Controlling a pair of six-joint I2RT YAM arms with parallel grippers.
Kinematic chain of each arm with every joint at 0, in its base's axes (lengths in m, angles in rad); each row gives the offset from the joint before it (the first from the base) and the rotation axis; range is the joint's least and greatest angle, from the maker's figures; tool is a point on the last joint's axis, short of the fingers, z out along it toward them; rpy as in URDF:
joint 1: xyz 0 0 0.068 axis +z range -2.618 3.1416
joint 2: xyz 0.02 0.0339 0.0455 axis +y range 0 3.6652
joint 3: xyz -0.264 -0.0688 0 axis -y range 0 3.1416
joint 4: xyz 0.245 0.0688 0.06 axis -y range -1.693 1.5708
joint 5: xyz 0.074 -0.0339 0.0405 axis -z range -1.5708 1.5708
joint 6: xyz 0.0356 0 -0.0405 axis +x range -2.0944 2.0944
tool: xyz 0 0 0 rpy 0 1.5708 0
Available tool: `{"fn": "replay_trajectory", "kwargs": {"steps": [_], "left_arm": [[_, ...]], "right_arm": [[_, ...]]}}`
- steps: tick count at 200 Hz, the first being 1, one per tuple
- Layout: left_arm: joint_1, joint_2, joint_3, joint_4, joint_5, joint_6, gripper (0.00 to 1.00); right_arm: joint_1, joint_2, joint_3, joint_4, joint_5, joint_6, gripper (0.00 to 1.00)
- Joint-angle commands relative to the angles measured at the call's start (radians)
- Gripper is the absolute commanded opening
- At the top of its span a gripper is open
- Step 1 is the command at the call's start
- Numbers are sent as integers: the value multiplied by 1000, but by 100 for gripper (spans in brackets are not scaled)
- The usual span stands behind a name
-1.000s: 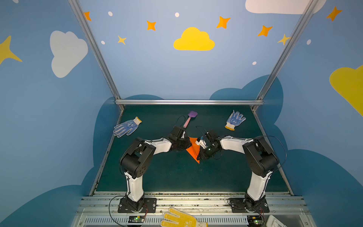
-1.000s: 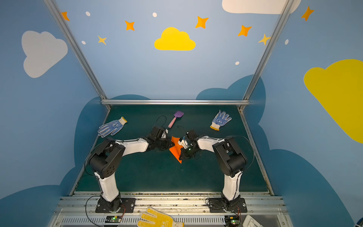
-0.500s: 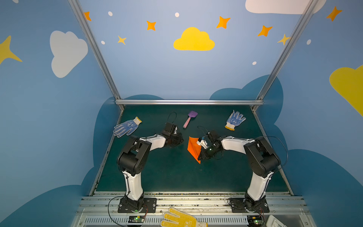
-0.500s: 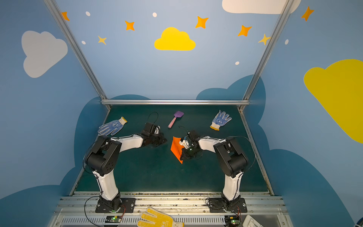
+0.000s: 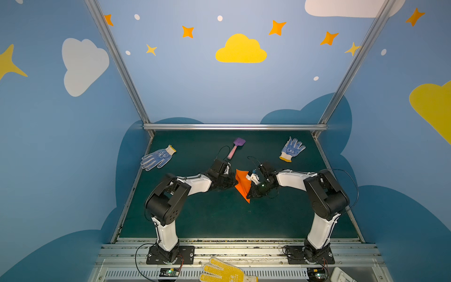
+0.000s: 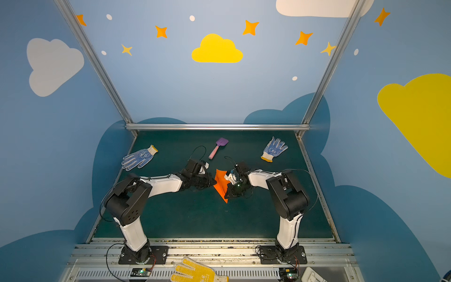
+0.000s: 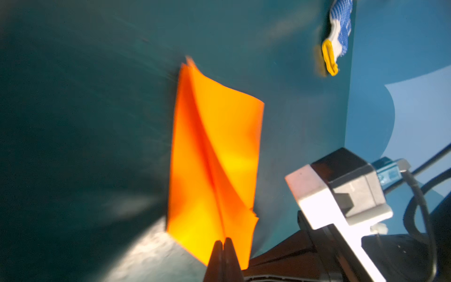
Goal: Fold a paper plane with a square sheet of paper (fold left side to right side)
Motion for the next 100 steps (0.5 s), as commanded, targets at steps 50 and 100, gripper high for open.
{"fn": "replay_trajectory", "kwargs": {"steps": [50, 100], "left_arm": [[-16, 98, 15, 26, -12, -10, 4], [-19, 132, -1, 14, -40, -29, 4]], "right_arm": [[-4, -9, -28, 18, -12, 10, 0], [-7, -37, -45, 26, -5, 25, 0]]}}
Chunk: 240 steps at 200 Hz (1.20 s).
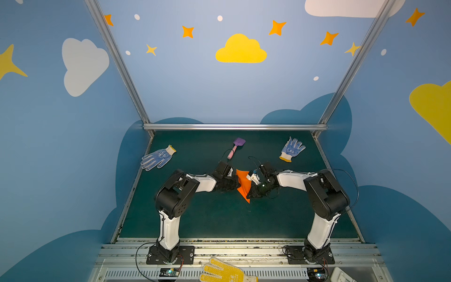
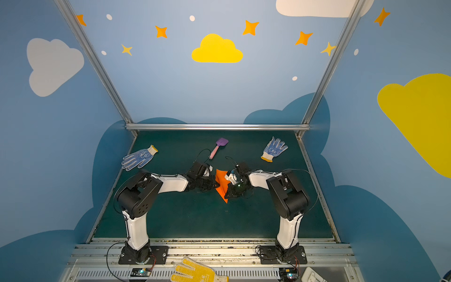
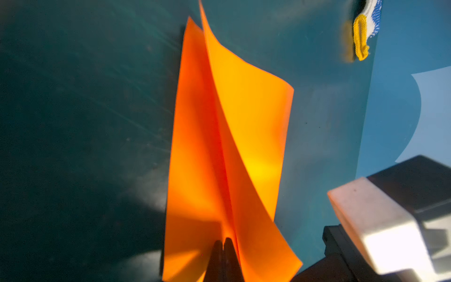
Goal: Fold a paper plane with a square sheet of paper (fold left side to right side)
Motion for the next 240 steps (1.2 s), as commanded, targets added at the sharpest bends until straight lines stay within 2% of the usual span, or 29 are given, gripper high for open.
{"fn": "replay_trajectory", "kwargs": {"steps": [1, 80, 240], "left_arm": [[-3, 32, -21, -22, -42, -12, 4], [-7, 10, -81, -71, -102, -29, 4], [-6, 4, -99, -67, -110, -47, 4]], "right_arm": [[-4, -35, -28, 3, 12, 14, 0], [-10, -59, -73, 70, 17, 79, 0], [-64, -31, -199, 167, 61, 254, 0]]}}
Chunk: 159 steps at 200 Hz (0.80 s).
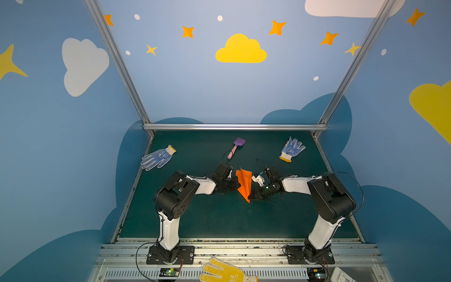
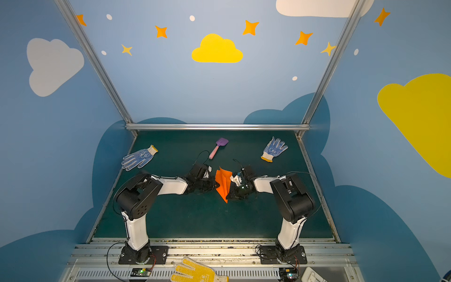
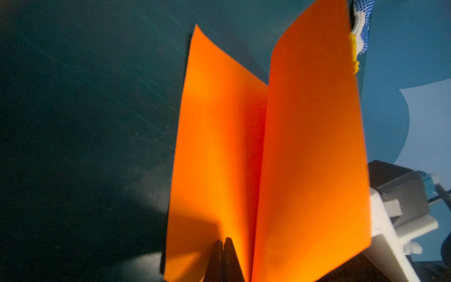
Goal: Fold a paper plane with a square sheet of paper (fold left side to right side)
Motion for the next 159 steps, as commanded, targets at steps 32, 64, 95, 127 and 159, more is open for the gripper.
{"fn": "replay_trajectory", "kwargs": {"steps": [32, 64, 95, 127, 159], "left_arm": [[4, -31, -24, -136, -41, 48, 4], [0, -94, -14, -124, 22, 96, 4], [-22, -95, -4, -106, 99, 128, 4], [-41, -72, 4, -78, 140, 144, 4], [-48, -43, 27, -62, 164, 149, 4]], "right_arm": [[-12, 43, -48, -34, 120, 51, 0], [-12, 46, -53, -30, 124, 59, 0], [-12, 55, -51, -33, 123, 60, 0], [-12, 58, -54, -32, 123, 62, 0], [-12, 60, -54, -29, 122, 63, 0]]}}
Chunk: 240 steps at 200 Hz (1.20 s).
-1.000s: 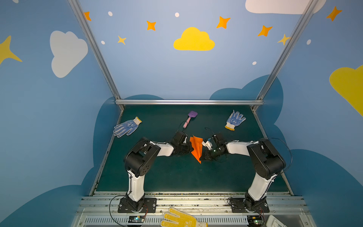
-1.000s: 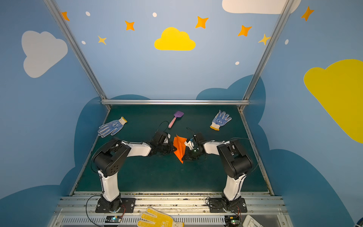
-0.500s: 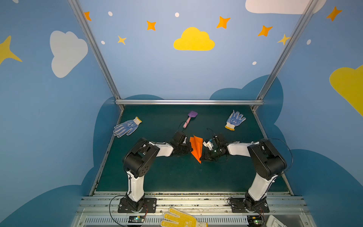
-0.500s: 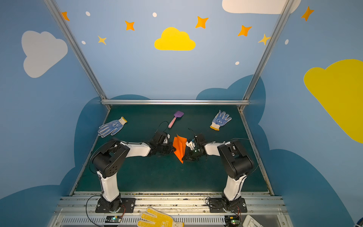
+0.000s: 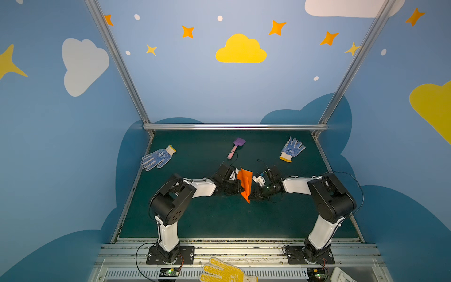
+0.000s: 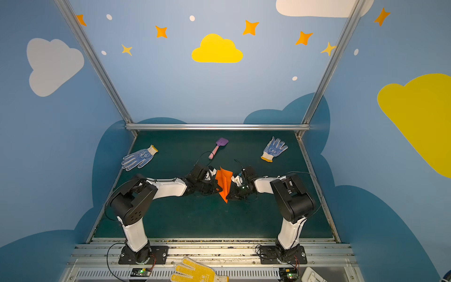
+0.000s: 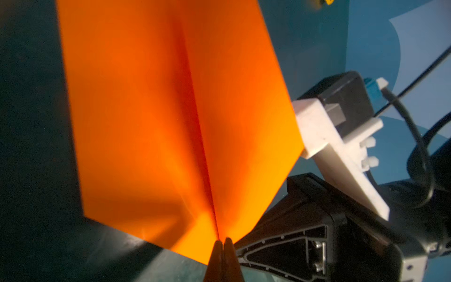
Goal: Fold a paper plane with a square sheet of paper (fold left side to right side)
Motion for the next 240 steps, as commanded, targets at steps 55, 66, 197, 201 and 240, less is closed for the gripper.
{"fn": "replay_trajectory", "kwargs": {"steps": [55, 66, 197, 201, 240], "left_arm": [[-6, 63, 72, 22, 44, 29, 4], [-7, 70, 78, 25, 43, 28, 4], [3, 148, 142, 17, 29, 40, 4], [4, 150, 145, 18, 29, 40, 4], [14, 171, 148, 27, 30, 44, 4]], "right_arm": [[-7, 60, -43, -55, 136, 1, 0], [-6, 61, -45, -53, 135, 1, 0], [-6, 65, -41, -57, 133, -3, 0], [-6, 65, -42, -58, 134, -3, 0], [-7, 65, -40, -61, 135, -4, 0]]}}
